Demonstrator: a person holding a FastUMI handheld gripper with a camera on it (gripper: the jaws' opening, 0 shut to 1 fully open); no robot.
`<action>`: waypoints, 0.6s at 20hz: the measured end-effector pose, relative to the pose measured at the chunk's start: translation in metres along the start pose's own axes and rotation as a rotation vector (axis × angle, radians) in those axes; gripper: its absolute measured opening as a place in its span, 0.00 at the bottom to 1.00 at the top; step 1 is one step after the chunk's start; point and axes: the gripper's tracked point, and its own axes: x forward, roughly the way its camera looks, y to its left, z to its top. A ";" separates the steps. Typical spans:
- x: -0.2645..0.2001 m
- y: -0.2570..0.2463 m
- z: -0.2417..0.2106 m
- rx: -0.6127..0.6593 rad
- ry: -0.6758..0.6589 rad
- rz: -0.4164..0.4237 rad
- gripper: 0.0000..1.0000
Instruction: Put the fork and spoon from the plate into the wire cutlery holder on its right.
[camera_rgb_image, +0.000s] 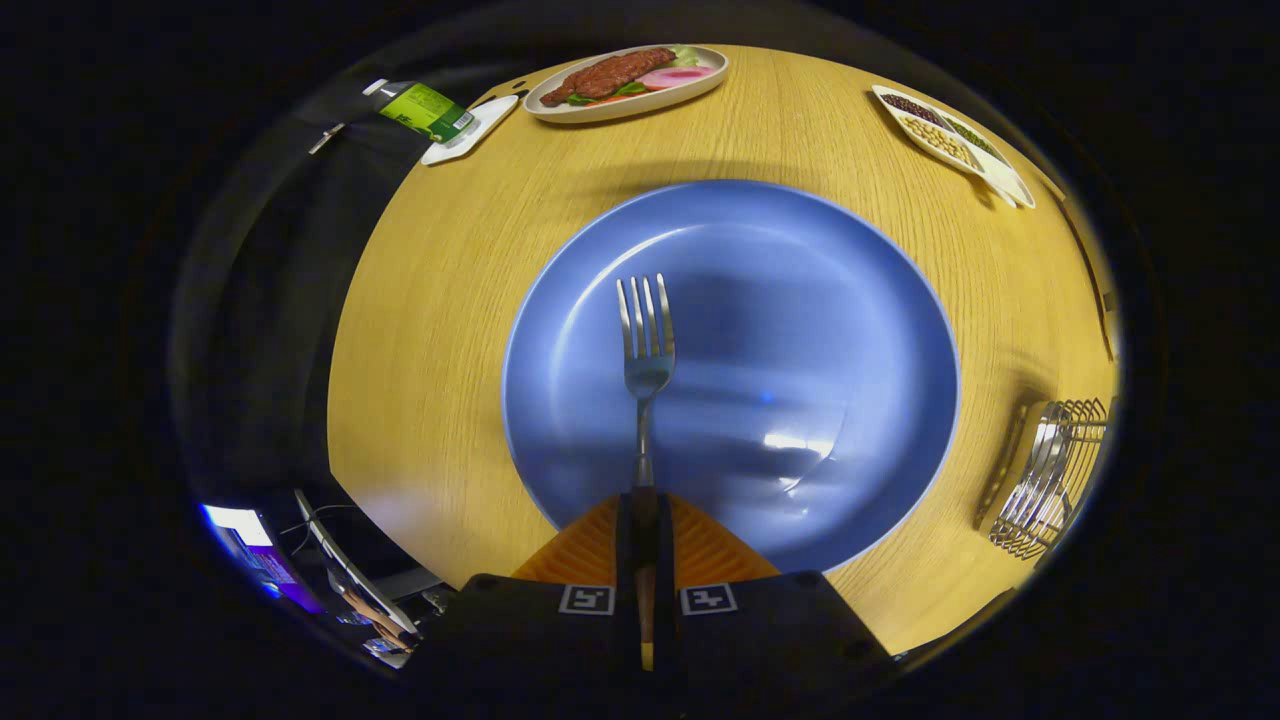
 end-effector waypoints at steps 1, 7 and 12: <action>0.000 0.000 -0.001 -0.003 -0.006 0.009 0.09; -0.013 -0.008 -0.002 -0.018 -0.009 0.009 0.07; -0.061 -0.009 -0.008 -0.045 -0.011 0.052 0.07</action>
